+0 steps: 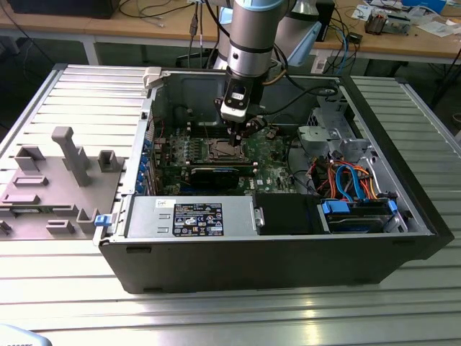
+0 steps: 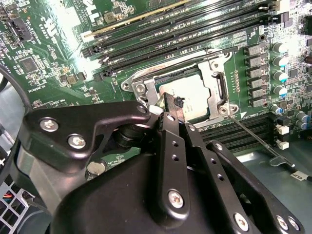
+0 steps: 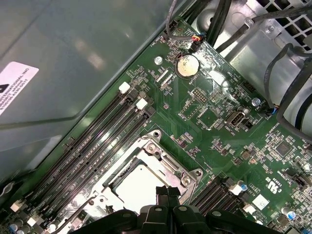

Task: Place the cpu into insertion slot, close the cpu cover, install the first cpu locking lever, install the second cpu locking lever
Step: 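Install the first cpu locking lever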

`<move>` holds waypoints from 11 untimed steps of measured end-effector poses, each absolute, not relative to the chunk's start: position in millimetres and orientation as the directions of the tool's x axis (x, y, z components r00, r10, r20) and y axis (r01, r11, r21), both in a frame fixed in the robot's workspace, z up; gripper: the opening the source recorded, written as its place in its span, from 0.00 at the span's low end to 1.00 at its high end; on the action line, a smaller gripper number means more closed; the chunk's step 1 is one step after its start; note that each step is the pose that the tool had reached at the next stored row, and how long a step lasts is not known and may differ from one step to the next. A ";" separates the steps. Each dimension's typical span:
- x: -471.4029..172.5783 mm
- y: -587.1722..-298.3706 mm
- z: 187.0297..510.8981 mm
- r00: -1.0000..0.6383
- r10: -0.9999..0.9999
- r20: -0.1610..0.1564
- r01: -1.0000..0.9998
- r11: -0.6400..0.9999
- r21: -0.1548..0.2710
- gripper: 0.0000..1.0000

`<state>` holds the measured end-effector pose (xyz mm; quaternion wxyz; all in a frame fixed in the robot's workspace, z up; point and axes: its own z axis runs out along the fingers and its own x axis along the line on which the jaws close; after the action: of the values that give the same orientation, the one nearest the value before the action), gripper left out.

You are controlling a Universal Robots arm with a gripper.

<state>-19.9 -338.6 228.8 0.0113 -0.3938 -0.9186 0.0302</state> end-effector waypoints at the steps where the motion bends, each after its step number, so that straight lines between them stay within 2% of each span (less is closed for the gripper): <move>1: -19.9 -338.5 228.8 -0.690 0.723 -0.003 0.722 0.689 -0.064 0.11; 11: -19.9 -338.5 228.8 -0.698 0.716 -0.003 0.715 0.696 -0.064 0.11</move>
<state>-19.9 -338.5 228.8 0.0111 -0.3884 -0.9209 0.0303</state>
